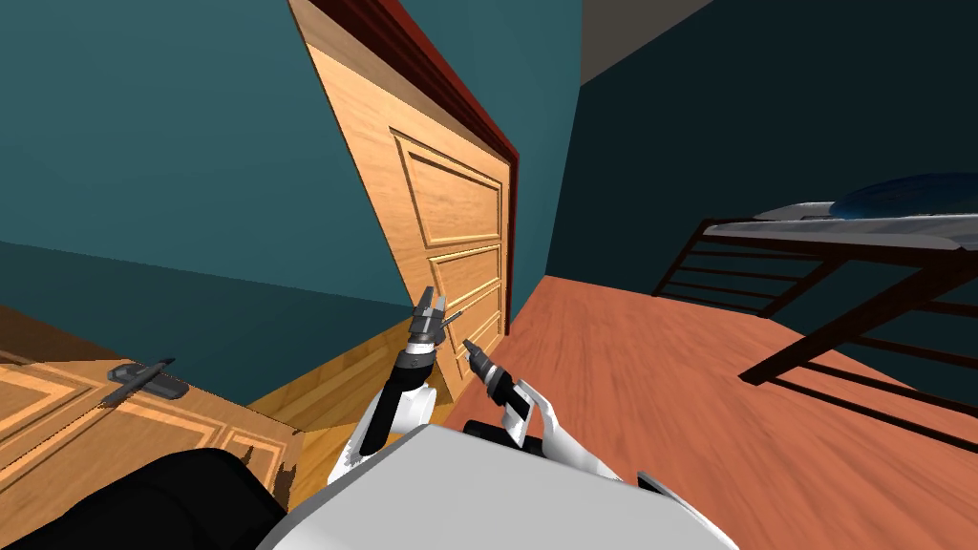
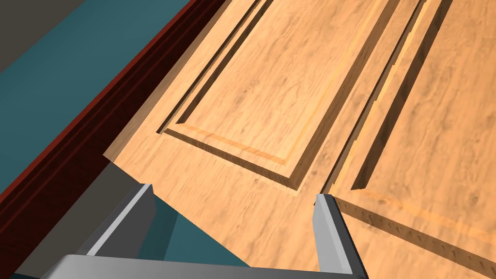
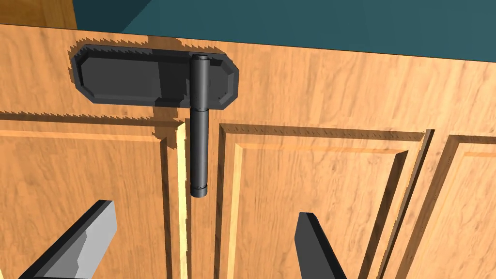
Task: Push the door open
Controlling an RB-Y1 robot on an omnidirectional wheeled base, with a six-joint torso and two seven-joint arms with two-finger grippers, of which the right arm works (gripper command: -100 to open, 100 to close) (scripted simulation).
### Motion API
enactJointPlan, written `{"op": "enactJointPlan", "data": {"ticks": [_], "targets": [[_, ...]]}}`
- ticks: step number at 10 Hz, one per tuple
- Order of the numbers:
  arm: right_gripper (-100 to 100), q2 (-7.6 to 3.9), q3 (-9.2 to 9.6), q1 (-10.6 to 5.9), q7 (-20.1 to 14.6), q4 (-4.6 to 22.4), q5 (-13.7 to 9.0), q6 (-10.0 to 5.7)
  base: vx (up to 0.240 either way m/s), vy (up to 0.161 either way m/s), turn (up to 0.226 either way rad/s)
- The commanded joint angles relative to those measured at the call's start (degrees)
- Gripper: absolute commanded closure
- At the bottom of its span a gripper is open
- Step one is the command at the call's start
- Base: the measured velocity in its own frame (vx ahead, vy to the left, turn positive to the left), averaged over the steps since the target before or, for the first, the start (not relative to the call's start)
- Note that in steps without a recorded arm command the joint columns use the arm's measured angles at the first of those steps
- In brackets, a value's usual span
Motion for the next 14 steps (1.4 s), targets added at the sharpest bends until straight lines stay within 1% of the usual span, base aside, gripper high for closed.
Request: {"op": "enactJointPlan", "data": {"ticks": [1,3,4,5,9,14], "targets": [[-100,-0.09,1.58,-1.23,-0.56,1.77,-0.22,0.27,0.2,0.053,-0.043],[-100,-0.08,2.57,-2.04,-0.88,2.93,-0.35,0.47,0.172,0.013,-0.028],[-100,-0.09,2.24,-1.64,-0.71,2.47,-0.27,0.41,0.072,0.004,-0.002],[-100,0.34,1.94,-1.71,-0.55,3.09,-0.24,0.44,0.071,0.12,0.059],[-100,1.24,1.17,-1.75,-0.18,4.11,-0.17,0.59,0.09,0.169,0.034],[-100,2.84,-0.01,-1.82,0.38,5.66,-0.07,0.82,0.106,0.178,0.037]]}}
